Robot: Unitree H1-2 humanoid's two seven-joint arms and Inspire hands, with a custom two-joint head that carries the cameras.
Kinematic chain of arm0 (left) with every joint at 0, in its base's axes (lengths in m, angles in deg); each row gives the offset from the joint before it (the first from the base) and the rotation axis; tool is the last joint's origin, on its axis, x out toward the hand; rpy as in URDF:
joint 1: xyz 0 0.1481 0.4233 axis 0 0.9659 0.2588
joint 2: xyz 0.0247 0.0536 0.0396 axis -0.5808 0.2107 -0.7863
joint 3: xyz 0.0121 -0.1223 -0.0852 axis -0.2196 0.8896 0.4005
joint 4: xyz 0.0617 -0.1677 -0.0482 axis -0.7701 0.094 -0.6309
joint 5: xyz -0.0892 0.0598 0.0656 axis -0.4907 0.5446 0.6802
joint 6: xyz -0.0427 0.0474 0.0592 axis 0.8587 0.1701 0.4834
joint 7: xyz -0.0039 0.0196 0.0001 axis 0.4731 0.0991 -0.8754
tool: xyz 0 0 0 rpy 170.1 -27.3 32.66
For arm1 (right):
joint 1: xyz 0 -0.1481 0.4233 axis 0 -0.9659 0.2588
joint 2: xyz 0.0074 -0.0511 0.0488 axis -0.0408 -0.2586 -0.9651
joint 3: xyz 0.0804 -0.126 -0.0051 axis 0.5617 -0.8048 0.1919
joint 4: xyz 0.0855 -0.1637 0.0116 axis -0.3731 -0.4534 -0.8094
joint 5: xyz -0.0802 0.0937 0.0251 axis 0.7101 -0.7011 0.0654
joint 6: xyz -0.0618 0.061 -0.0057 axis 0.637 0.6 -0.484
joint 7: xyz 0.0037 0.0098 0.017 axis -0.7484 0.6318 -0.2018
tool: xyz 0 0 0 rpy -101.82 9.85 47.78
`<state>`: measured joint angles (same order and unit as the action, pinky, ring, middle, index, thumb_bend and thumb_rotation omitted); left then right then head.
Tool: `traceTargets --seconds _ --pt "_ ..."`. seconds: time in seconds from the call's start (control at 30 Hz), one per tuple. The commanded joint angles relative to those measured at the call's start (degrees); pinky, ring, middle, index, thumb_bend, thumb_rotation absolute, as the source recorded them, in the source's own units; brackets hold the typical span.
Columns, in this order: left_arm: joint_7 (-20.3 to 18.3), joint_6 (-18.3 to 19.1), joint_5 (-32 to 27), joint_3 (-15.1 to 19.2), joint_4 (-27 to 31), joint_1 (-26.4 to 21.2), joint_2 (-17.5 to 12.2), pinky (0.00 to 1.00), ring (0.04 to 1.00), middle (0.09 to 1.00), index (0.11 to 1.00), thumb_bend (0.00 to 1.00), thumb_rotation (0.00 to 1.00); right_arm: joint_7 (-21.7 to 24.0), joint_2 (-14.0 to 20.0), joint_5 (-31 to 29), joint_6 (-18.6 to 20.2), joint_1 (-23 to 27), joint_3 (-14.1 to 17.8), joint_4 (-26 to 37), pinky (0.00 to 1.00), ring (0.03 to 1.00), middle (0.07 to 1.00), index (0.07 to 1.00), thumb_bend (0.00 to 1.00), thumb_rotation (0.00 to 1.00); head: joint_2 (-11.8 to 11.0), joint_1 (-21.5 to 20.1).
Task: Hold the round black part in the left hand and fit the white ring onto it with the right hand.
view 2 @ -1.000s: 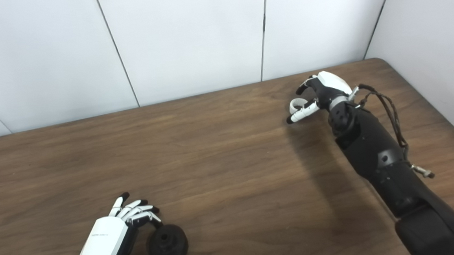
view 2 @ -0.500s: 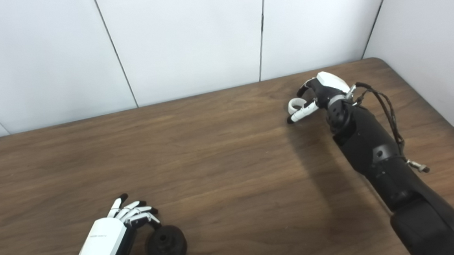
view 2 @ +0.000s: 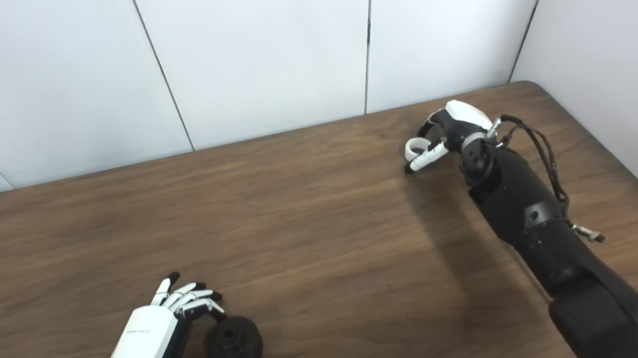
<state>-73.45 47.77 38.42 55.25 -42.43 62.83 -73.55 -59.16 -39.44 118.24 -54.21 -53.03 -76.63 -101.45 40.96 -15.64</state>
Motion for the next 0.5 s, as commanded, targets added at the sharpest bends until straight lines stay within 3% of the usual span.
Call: traceTargets --seconds 0.0,0.2,0.27,0.47 --pt "0.25 -0.37 0.30 0.37 1.23 -0.17 -0.26 1.00 0.851 0.748 0.485 0.52 0.05 -0.66 1.84 0.46 0.06 2.20 0.90 1.87 0.96 1.000 0.938 0.661 0.85 0.24 0.27 -0.12" --pt "-0.29 -0.26 0.01 0.53 1.48 -0.13 -0.30 1.00 0.857 0.751 0.485 0.52 0.05 -1.25 1.74 0.69 0.02 1.90 0.83 1.92 0.97 0.989 0.917 0.622 0.83 0.22 0.34 -0.22" --pt "-0.32 -0.24 0.09 0.58 1.53 -0.13 -0.25 1.00 0.857 0.751 0.485 0.52 0.05 -1.72 1.61 0.61 -0.04 1.69 0.95 2.26 0.98 0.973 0.887 0.516 0.59 0.16 0.34 -0.22" --pt "-0.23 -0.28 0.11 0.62 1.45 -0.15 -0.11 1.00 0.856 0.750 0.485 0.52 0.05 -2.67 1.31 0.09 -0.24 1.15 1.23 2.53 0.97 0.942 0.826 0.486 0.52 0.14 0.33 -0.23"
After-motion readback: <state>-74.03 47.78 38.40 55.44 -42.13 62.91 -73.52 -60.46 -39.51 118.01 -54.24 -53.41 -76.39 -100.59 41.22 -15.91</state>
